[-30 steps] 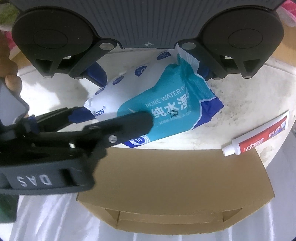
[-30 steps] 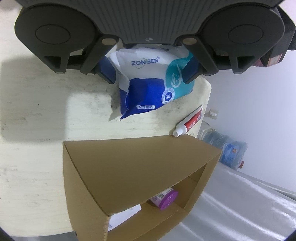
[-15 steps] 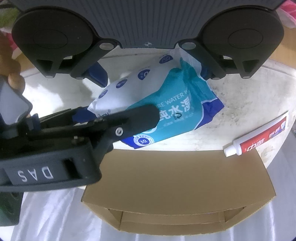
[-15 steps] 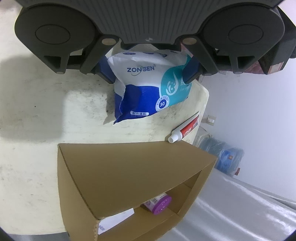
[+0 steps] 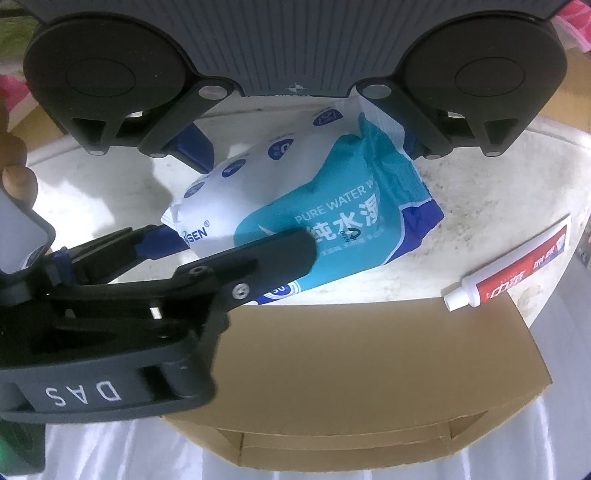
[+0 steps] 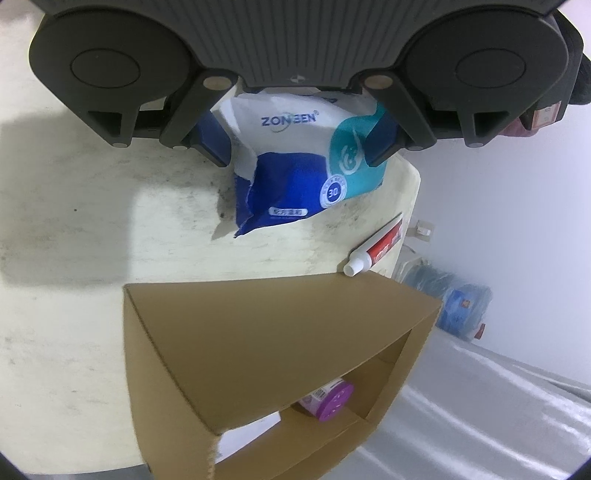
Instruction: Organize objects
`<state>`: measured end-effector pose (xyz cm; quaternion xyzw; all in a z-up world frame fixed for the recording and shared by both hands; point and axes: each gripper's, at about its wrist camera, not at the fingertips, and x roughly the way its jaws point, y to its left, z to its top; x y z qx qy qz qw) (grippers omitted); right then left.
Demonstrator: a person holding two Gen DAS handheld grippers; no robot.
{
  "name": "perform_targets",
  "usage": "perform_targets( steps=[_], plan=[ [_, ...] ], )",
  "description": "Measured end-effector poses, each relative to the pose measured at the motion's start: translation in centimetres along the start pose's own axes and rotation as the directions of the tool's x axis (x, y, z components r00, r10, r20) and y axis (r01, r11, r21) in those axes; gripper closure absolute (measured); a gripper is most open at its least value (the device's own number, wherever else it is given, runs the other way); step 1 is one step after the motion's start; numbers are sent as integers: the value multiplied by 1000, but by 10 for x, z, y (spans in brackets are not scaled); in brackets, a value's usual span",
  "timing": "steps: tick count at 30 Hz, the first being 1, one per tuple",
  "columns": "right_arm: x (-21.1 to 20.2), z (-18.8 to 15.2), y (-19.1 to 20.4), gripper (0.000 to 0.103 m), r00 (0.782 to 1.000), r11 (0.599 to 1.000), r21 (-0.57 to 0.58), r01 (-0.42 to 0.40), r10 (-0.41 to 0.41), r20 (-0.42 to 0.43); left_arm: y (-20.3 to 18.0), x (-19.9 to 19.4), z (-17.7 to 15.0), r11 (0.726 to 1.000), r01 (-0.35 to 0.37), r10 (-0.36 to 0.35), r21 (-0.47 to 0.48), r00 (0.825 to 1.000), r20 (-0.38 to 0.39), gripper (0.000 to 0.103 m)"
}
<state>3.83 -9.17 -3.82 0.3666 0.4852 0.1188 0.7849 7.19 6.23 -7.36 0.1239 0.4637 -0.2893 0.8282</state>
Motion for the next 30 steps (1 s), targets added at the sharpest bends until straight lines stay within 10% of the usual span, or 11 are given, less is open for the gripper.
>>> perform_targets(
  steps=[30],
  plan=[
    [3,-3,11,17,1000,998,-54,22,-22,-3,-9,-15,-1,1000,4,-4,6,1000,2,10]
  ],
)
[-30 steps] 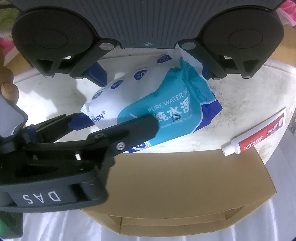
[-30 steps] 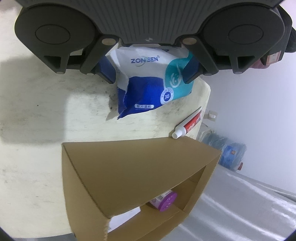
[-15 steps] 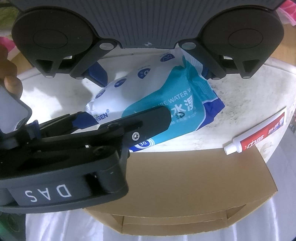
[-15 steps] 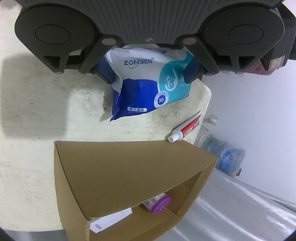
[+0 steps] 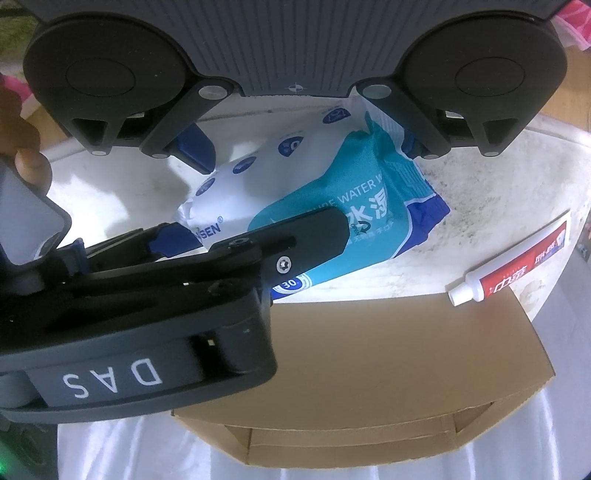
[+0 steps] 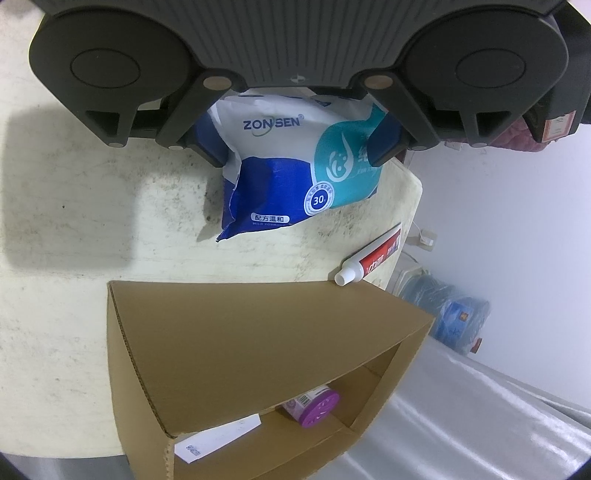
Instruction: Organize objects
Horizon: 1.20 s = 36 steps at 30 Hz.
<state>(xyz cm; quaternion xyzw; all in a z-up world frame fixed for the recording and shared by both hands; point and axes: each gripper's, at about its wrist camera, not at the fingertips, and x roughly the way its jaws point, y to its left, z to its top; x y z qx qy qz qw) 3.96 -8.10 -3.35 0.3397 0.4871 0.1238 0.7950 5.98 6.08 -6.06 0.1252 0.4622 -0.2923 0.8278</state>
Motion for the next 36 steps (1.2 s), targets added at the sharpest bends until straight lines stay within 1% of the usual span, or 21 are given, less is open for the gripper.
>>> perform_targets(
  steps=[8,18,27,36],
  plan=[
    [1,0,2,16,1000,1000,-7,3,-3,-3,-5,-2,-3,999,-16,16,31,1000,-4,10],
    [2,0,1,15,1000,1000,-7,3,-3,-5,-5,-6,-6,999,-16,16,29,1000,-4,10],
    [2,1,0,15,1000,1000,-2,2,-2,-10,3,-4,-7,1000,-15,15,24,1000,-5,9],
    [4,2,0,12,1000,1000,2,2,-2,-19,5,-1,-8,999,-19,19,28,1000,-8,8]
  ],
)
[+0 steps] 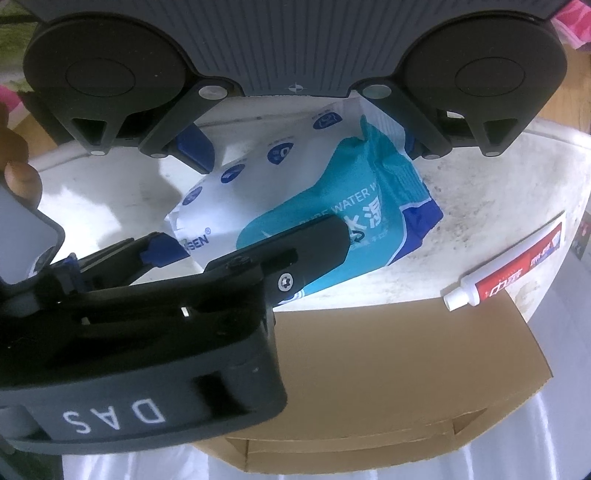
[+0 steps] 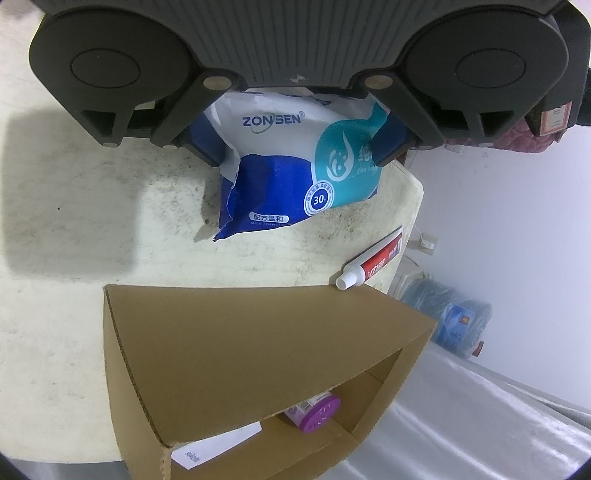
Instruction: Organize objects
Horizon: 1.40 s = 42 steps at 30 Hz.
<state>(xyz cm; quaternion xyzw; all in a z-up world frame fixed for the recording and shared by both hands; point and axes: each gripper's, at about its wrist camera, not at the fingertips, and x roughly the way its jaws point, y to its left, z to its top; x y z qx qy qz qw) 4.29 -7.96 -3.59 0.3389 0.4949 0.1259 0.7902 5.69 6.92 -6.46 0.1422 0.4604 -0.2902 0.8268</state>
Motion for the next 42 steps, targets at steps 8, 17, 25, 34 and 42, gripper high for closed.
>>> perform_targets(
  steps=[8,17,25,34,42],
  plan=[
    [-1,0,-7,12,1000,999,31,-20,21,-6,1,2,2,1000,3,-3,3,1000,2,6],
    [-3,0,-17,6,997,995,66,-75,75,6,0,6,4,1000,3,-3,2,1000,-3,4],
    [-1,-1,-16,0,993,991,56,-119,119,-1,-1,6,5,1000,-3,3,0,1000,-8,4],
    [-4,-8,-24,0,987,985,75,-157,155,34,-5,4,4,1000,-5,5,8,1000,9,6],
    [-7,-9,-38,0,977,970,121,-211,208,33,-14,-1,-1,1000,-26,26,7,1000,16,9]
  ],
)
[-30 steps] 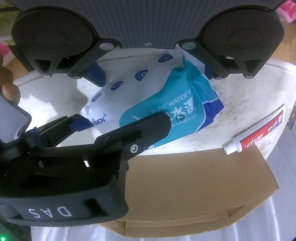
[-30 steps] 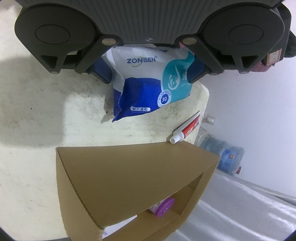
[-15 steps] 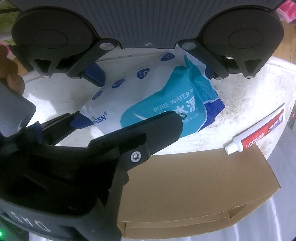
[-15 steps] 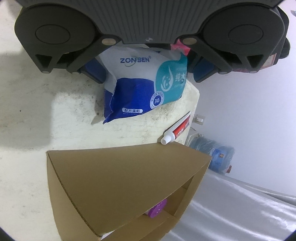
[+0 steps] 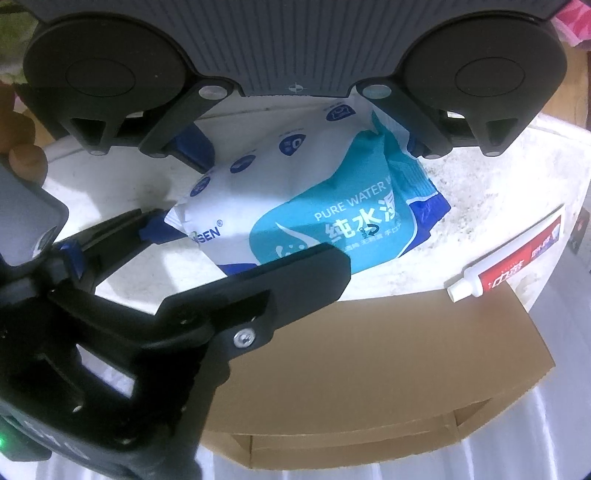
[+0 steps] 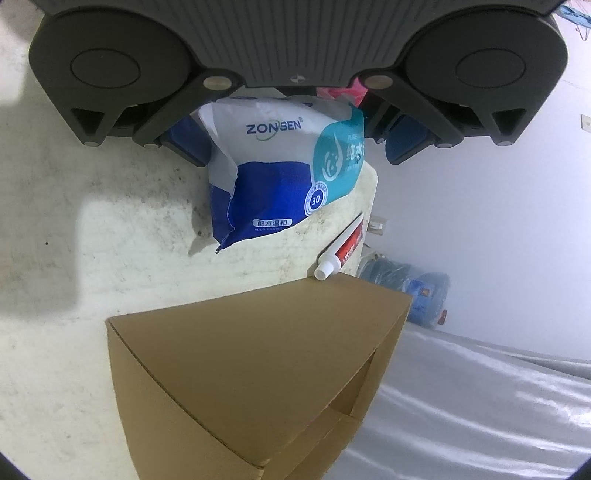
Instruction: Organize objects
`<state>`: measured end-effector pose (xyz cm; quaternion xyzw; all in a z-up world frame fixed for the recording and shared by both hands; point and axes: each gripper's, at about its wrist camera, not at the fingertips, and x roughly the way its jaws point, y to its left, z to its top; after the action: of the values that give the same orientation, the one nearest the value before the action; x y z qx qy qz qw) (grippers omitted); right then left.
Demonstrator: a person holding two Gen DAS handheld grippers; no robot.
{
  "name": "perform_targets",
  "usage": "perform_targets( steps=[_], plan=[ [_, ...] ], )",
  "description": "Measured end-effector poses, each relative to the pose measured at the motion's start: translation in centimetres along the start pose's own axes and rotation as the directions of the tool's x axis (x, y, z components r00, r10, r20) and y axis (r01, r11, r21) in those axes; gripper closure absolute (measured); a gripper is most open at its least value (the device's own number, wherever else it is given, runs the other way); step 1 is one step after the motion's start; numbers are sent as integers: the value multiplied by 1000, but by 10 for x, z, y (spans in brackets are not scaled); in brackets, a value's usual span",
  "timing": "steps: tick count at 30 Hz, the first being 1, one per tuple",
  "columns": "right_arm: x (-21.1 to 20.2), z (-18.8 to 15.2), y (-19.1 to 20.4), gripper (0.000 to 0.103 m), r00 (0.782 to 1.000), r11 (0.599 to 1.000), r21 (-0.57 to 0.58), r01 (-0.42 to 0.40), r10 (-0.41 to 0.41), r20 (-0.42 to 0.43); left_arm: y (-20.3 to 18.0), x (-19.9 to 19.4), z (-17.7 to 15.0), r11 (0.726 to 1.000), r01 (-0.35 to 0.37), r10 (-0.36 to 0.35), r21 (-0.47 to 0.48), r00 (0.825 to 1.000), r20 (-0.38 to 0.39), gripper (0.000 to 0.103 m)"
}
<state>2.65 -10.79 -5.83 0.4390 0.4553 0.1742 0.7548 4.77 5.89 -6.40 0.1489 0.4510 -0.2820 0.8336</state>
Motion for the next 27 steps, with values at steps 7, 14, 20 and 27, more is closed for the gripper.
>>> perform_targets(
  steps=[7,14,20,27],
  plan=[
    [-2,-5,10,6,998,995,-68,69,-68,9,-14,-11,1,999,-19,18,31,1000,26,9],
    [-8,-5,9,10,997,993,-83,81,-82,-10,-20,-15,-4,1000,-17,16,23,1000,16,9],
    [-6,-5,13,11,996,987,-134,94,-94,3,-16,-13,-8,1000,-18,18,17,1000,13,12],
    [-14,-7,8,21,993,987,-117,114,-111,33,-6,-13,-17,998,-13,16,-62,999,43,19]
  ],
)
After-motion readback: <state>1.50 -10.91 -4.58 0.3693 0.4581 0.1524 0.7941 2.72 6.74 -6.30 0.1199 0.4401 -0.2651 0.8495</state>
